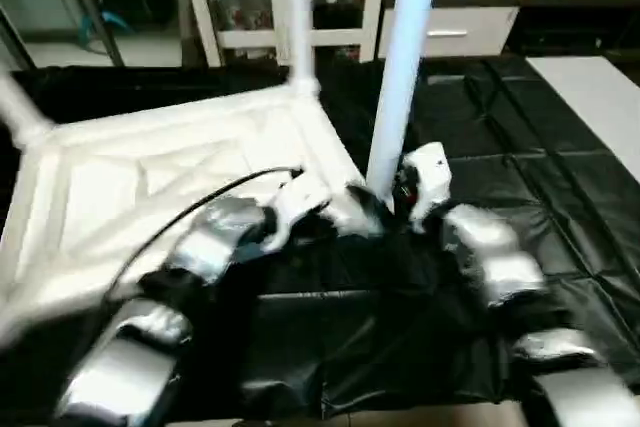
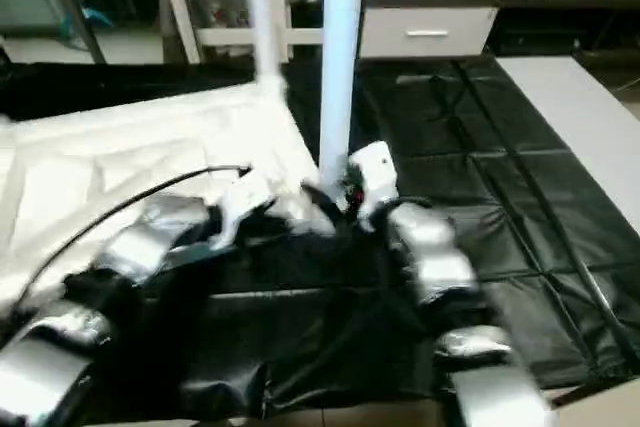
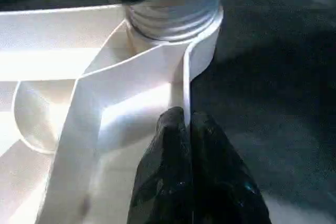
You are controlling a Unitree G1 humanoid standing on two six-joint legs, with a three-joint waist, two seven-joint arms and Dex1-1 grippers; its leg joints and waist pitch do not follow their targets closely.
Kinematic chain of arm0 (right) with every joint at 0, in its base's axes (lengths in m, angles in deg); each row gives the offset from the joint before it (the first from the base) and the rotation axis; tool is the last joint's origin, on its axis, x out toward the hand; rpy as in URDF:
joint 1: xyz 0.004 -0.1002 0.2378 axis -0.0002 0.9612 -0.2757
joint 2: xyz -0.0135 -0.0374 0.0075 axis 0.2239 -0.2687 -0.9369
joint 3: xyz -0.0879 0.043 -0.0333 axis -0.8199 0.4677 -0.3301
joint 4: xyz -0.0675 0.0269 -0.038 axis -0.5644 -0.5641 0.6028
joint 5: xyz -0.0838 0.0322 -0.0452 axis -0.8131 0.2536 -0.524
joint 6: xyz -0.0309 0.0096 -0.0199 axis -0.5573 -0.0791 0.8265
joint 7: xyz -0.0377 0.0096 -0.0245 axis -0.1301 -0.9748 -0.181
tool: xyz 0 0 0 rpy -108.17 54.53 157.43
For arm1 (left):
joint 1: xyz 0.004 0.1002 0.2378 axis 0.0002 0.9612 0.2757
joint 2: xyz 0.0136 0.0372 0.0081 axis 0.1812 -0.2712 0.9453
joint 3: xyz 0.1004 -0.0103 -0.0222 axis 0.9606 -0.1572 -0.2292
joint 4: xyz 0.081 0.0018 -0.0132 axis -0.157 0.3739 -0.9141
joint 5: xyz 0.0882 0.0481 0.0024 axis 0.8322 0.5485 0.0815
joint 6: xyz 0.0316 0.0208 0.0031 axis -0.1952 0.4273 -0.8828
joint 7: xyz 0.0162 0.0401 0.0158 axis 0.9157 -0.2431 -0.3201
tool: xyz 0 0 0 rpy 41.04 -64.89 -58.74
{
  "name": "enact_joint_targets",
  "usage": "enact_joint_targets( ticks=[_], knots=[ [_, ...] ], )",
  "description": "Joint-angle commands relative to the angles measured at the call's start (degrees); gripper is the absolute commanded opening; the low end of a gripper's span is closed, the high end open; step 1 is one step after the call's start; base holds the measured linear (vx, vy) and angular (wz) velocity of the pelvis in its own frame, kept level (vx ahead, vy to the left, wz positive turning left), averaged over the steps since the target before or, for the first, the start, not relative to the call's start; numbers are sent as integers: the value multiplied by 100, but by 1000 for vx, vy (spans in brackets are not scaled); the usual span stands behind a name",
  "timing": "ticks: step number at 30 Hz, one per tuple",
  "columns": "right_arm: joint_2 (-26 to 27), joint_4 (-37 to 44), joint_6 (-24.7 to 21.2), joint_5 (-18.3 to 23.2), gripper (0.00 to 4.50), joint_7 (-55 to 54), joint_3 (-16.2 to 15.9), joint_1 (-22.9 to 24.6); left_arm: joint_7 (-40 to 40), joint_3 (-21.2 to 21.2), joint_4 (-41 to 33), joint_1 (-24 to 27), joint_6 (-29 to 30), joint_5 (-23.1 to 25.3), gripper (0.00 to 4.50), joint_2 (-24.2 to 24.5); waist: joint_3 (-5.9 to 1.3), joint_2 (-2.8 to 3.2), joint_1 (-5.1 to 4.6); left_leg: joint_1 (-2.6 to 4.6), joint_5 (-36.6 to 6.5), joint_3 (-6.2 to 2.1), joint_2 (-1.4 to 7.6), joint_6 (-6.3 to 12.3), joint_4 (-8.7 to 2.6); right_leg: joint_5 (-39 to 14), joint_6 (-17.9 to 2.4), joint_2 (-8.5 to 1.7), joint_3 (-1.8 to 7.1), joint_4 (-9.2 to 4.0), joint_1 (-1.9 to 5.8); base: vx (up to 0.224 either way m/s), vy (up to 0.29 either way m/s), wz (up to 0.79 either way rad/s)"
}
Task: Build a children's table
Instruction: Rotate leg to tighten
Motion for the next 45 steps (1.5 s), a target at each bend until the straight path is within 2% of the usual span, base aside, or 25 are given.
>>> enact_joint_targets(
  ticks=[1,2,3,4,5,6,7,9,10,13,15,17,18,19,22,23,29,33,36,41,43,45],
  knots=[
    [-590,479,-202,-90,445,1342,-538,207,1133,521,-277,413,95,-84,0,288,-345,-93,26,84,-574,-109,344,713,-377,-90,-1617,-324,166,-252,250,0,0,0],
    [-759,554,-234,-176,445,1608,-649,254,1326,599,-379,458,120,-89,0,376,-342,-120,69,80,-613,-114,358,711,-372,-156,-1605,-352,173,-249,265,0,0,0],
    [-759,554,-234,-176,445,1608,-649,254,1326,599,-379,458,120,-89,0,376,-328,-111,90,78,-702,-112,366,688,-384,-270,-1584,-355,183,-258,246,0,0,0],
    [-929,665,-348,-229,445,1919,-778,322,1451,671,-440,474,152,-63,0,440,-328,-108,94,88,-737,-101,358,664,-388,-345,-1575,-345,186,-272,231,0,0,0],
    [-987,718,-425,-230,445,2041,-828,349,1500,697,-457,477,175,-55,0,459,-315,-144,112,105,-803,-106,358,592,-404,-517,-1565,-345,188,-289,227,0,0,0],
    [-1140,935,-623,-180,445,2420,-965,443,1684,766,-547,499,298,-47,0,516,-310,-151,138,116,-884,-105,371,514,-416,-646,-1538,-360,201,-301,221,0,0,0],
    [-1145,941,-630,-178,445,2435,-971,445,1690,769,-549,499,301,-45,0,518,-313,-150,143,115,-885,-111,370,482,-420,-653,-1530,-361,202,-298,232,0,0,0],
    [-1191,1021,-714,-184,445,2656,-1093,441,1678,785,-607,483,369,19,0,516,-311,-262,151,103,-869,-112,364,419,-431,-614,-1523,-370,197,-289,241,0,0,0],
    [-1190,1021,-716,-184,445,2657,-1094,439,1675,783,-609,483,371,19,0,516,-306,-238,154,109,-881,-124,365,388,-433,-652,-1513,-380,201,-292,229,0,0,0],
    [-1046,907,-643,-203,445,2593,-1148,323,1460,711,-746,468,475,-2,0,471,-311,-258,161,134,-929,-122,369,322,-436,-661,-1529,-391,206,-297,218,0,0,0],
    [-968,819,-673,-202,445,2558,-1135,272,1450,719,-790,469,503,-5,0,462,-308,-285,155,116,-912,-126,355,293,-436,-603,-1550,-388,206,-288,235,0,0,0],
    [-885,773,-731,-178,445,2506,-1083,230,1468,713,-821,466,528,-16,0,455,-306,-274,151,116,-933,-123,347,281,-433,-635,-1551,-384,209,-295,232,0,0,0],
    [-844,755,-743,-154,445,2487,-1046,213,1486,717,-832,465,537,-18,0,461,-305,-249,153,115,-954,-128,348,266,-437,-657,-1544,-386,212,-295,236,0,0,0],
    [-818,720,-723,-160,445,2453,-1024,198,1490,719,-818,467,531,-15,0,466,-303,-267,142,114,-1001,-131,349,239,-444,-720,-1526,-386,212,-304,239,0,0,0],
    [-811,692,-749,-179,407,2444,-1013,198,1487,722,-811,479,528,2,0,476,-302,-265,127,127,-1082,-133,349,182,-450,-799,-1504,-378,215,-310,233,0,0,0],
    [-794,673,-781,-155,402,2454,-983,205,1493,721,-841,496,555,3,0,489,-307,-248,132,130,-1071,-136,349,170,-450,-769,-1503,-376,213,-304,235,0,0,0],
    [-786,546,-714,-193,358,2490,-974,229,1508,724,-895,540,600,8,0,541,-326,-245,140,116,-858,-124,337,267,-416,-301,-1622,-357,198,-256,249,0,0,0],
    [-754,444,-639,-243,320,2492,-994,204,1517,715,-888,521,609,13,0,573,-314,-233,137,126,-1085,-136,346,191,-443,-589,-1599,-371,202,-288,249,0,0,0],
    [-704,369,-617,-286,286,2501,-1003,177,1514,710,-875,525,602,27,0,612,-315,-239,131,130,-1120,-139,346,144,-449,-614,-1583,-368,204,-286,250,0,0,0],
    [-619,241,-524,-303,276,2399,-965,138,1502,701,-873,533,624,23,0,625,-319,-237,126,129,-1093,-138,344,144,-446,-550,-1600,-368,202,-280,248,0,0,0],
    [-461,29,-490,-274,274,2100,-831,103,1443,665,-871,532,698,-7,0,603,-304,-227,111,119,-1201,-144,345,102,-465,-681,-1594,-374,207,-295,250,0,0,0],
    [-282,-128,-505,-135,274,1696,-580,97,1317,583,-802,510,710,-48,0,539,-286,-233,82,117,-1454,-169,347,-15,-502,-1109,-1495,-398,209,-335,255,0,0,0]
  ],
)
